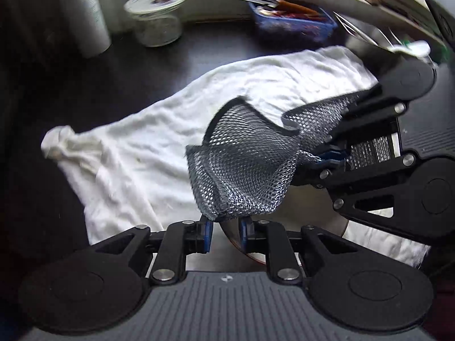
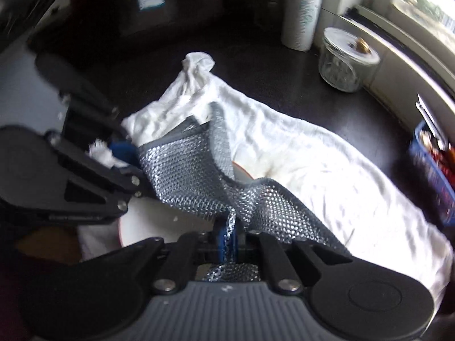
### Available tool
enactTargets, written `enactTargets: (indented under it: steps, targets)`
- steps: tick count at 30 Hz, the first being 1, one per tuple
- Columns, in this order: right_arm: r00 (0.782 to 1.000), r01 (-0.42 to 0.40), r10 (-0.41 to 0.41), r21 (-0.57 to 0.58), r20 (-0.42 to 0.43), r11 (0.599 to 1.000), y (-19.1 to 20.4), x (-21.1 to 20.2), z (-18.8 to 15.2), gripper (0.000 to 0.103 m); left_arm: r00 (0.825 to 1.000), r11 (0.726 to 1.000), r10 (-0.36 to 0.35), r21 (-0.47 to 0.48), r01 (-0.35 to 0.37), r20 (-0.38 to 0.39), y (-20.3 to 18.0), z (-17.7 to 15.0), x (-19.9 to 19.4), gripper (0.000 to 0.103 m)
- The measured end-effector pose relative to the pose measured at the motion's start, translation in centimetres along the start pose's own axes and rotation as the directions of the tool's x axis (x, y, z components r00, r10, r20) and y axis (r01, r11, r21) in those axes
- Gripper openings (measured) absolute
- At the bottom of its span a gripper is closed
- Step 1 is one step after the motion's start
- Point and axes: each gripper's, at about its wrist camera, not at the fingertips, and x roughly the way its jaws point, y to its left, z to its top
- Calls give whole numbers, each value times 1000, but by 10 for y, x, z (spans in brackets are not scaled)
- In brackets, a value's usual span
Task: Clean bowl
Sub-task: 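Turn the bowl with the left gripper while the right gripper scrubs inside with the pad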
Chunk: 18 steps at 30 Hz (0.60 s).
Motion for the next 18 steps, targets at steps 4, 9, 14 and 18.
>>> enactTargets:
  steps: [4, 9, 14, 18]
  targets:
    - [1000, 19, -19, -34, -17, 999, 8, 5, -7, 5, 999, 987, -46, -153, 46, 4, 13, -7, 5, 16]
    - [1000, -7, 10, 85, -28, 996, 5, 8, -9, 5, 990, 907, -143, -400, 128, -7, 29, -19, 14, 16]
    - [998, -47, 52, 181, -28, 982, 4, 13, -7, 5, 970, 773, -245, -605, 191, -6, 43, -33, 23, 16]
    - [996, -74, 83, 240, -25, 968, 0, 14, -7, 6, 950, 663, -313, -717, 215, -4, 48, -44, 29, 16]
